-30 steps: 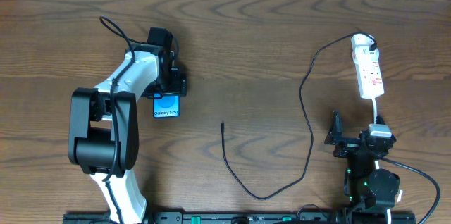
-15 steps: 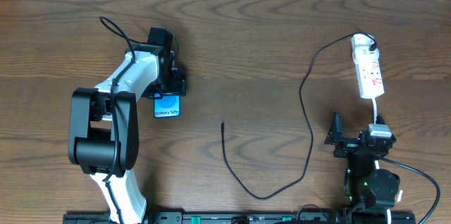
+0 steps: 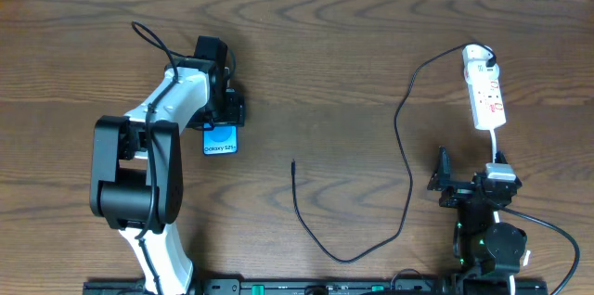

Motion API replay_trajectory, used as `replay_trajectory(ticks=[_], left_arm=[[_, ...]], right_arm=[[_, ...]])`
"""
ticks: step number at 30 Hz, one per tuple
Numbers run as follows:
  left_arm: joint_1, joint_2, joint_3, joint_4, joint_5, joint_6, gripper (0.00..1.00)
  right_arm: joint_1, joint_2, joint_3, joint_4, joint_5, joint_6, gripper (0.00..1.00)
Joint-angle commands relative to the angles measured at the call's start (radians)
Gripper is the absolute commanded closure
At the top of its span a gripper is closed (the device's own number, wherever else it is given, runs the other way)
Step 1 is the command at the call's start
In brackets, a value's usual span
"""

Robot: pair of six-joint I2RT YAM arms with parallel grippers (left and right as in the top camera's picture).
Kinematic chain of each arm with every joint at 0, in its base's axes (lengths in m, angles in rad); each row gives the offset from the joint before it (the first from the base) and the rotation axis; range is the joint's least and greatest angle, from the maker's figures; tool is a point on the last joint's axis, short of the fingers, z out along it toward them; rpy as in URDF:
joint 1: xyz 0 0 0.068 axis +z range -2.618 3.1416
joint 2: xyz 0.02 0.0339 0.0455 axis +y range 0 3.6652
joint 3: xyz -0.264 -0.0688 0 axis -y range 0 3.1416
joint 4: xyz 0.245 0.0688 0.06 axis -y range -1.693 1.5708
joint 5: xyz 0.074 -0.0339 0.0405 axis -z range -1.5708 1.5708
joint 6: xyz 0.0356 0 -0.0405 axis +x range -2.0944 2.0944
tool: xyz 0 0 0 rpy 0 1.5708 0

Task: Plug charger to phone and switch on socket
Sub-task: 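Close the left gripper on the phone's bottom end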

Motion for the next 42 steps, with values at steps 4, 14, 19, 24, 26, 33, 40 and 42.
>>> replay_trajectory(ticks=[4,14,19,24,26,33,40,42], left_arm=[[-0.002,0.020,-0.034,-0.006,-0.026,0.001,0.25],[-0.003,0.020,-0.034,-0.006,-0.026,0.001,0.30],[-0.002,0.020,-0.034,-0.006,-0.026,0.002,0.36],[-0.003,0.020,-0.034,-0.006,-0.026,0.001,0.46],[-0.002,0.020,-0.034,-0.006,-0.026,0.002,0.52],[-0.002,0.020,-0.034,-0.006,-0.026,0.002,0.92],[-0.002,0.013,-0.019,-0.010,-0.026,0.002,0.93],[-0.002,0.002,-0.003,-0.016,-0.026,0.002,0.93]], right_arm=[[0.006,-0.007,-0.002,-0.003,0.009,0.010,0.01],[0.006,-0.007,-0.002,-0.004,0.009,0.010,0.01],[0.006,-0.007,-0.002,-0.004,0.009,0.010,0.01],[0.006,-0.007,-0.002,-0.003,0.009,0.010,0.01],[0.006,-0.007,-0.002,-0.003,0.009,0.010,0.01],[0.006,-0.007,-0.002,-0.003,0.009,0.010,0.01],[0.006,-0.007,-0.002,-0.003,0.009,0.010,0.01],[0.006,-0.007,-0.002,-0.003,0.009,0.010,0.01]])
